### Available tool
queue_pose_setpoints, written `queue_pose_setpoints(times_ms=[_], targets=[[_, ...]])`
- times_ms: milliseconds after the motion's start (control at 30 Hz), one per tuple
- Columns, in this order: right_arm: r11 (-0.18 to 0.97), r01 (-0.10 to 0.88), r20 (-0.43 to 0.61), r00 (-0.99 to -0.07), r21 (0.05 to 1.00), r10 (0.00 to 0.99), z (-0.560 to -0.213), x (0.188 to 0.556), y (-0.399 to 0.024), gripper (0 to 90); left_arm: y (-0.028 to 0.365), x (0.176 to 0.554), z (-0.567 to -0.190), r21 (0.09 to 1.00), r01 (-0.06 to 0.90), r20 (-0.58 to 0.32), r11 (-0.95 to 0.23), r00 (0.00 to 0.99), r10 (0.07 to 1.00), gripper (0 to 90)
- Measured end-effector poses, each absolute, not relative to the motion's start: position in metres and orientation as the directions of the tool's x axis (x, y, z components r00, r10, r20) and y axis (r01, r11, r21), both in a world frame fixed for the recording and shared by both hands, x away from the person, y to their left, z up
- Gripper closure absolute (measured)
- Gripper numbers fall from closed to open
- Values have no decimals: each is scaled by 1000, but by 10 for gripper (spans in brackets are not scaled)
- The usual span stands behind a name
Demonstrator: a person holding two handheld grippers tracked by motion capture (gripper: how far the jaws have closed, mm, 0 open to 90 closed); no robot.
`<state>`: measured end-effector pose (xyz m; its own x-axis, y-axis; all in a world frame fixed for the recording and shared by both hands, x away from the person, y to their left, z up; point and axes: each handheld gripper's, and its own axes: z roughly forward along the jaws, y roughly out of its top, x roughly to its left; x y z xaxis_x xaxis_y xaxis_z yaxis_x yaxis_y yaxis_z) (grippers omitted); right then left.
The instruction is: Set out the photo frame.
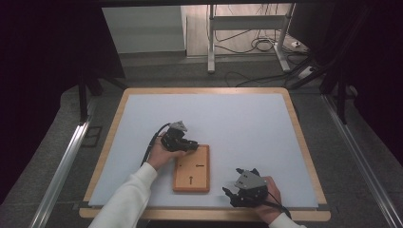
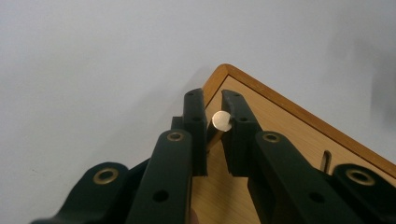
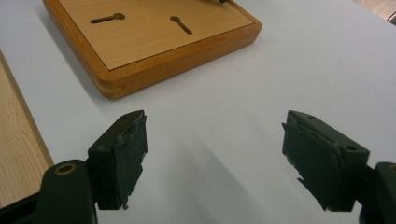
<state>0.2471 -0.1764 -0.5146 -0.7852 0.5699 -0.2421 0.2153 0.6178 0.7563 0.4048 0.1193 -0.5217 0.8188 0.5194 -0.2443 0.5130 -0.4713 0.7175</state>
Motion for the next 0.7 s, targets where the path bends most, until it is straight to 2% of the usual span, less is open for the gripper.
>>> queue_pose_setpoints(times_ms=[233,700], targets=[[636,214,-232,-808,741,541,-516,244,-167,197,121,409,-522,709,527,-271,-469,818,508,805],[695,143,-298,-830,704,472,-517,241,-126,168,122,416,-520,684,560,-316,-468,805,501,809]])
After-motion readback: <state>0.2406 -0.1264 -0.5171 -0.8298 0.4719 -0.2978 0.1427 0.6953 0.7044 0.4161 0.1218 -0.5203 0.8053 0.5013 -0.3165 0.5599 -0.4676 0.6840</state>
